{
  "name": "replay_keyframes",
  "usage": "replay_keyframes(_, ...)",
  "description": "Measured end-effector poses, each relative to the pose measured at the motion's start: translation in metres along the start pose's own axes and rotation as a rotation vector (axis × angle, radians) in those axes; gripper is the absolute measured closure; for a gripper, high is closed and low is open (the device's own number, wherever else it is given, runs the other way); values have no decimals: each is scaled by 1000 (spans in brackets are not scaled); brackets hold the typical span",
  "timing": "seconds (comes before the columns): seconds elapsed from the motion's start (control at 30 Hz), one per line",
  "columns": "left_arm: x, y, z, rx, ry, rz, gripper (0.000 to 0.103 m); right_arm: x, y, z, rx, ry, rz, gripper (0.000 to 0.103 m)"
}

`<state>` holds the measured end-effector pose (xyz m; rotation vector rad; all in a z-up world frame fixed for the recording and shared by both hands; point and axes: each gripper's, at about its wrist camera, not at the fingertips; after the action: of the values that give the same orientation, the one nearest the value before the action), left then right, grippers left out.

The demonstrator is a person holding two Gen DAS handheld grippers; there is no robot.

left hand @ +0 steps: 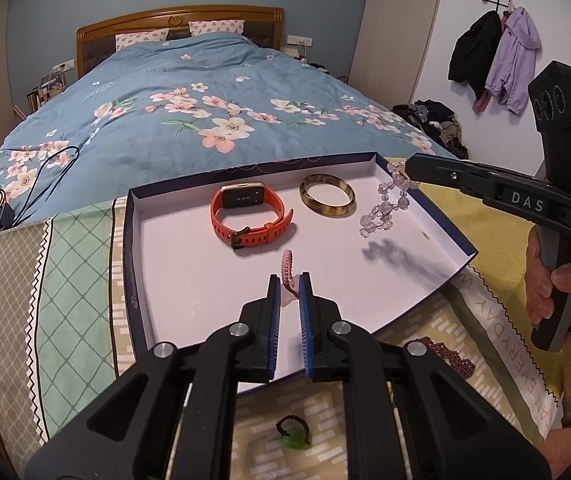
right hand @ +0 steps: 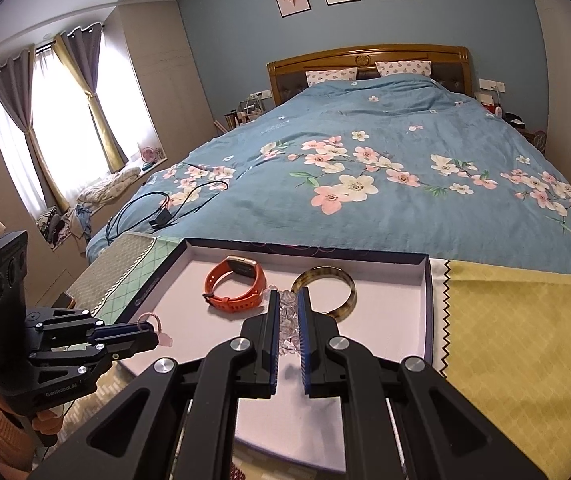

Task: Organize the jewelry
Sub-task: 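Lower the pink ornament into the box with the left tool while the right tool drops the crystal bracelet there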

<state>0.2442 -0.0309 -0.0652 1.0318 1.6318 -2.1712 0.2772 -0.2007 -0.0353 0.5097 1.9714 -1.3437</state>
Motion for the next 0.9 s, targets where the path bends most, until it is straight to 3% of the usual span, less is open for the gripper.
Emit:
replay_keyframes(0.47, -11, 20, -7, 1, -23, -32, 93, -6, 16, 4, 13, 0, 0, 96)
replay_keyframes(0.9, -11, 47, -16, 14, -60, -94, 93, 12, 30, 7, 9, -26, -77, 96)
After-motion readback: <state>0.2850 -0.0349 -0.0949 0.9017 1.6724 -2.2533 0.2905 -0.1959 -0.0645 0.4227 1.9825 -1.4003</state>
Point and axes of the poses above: each gripper's, at about its wrist camera, not at the fingertips, and y roughly the way its jaws point, z to its right, x to its underside, and after that the axes turned 4 degrees about -z, right-handed
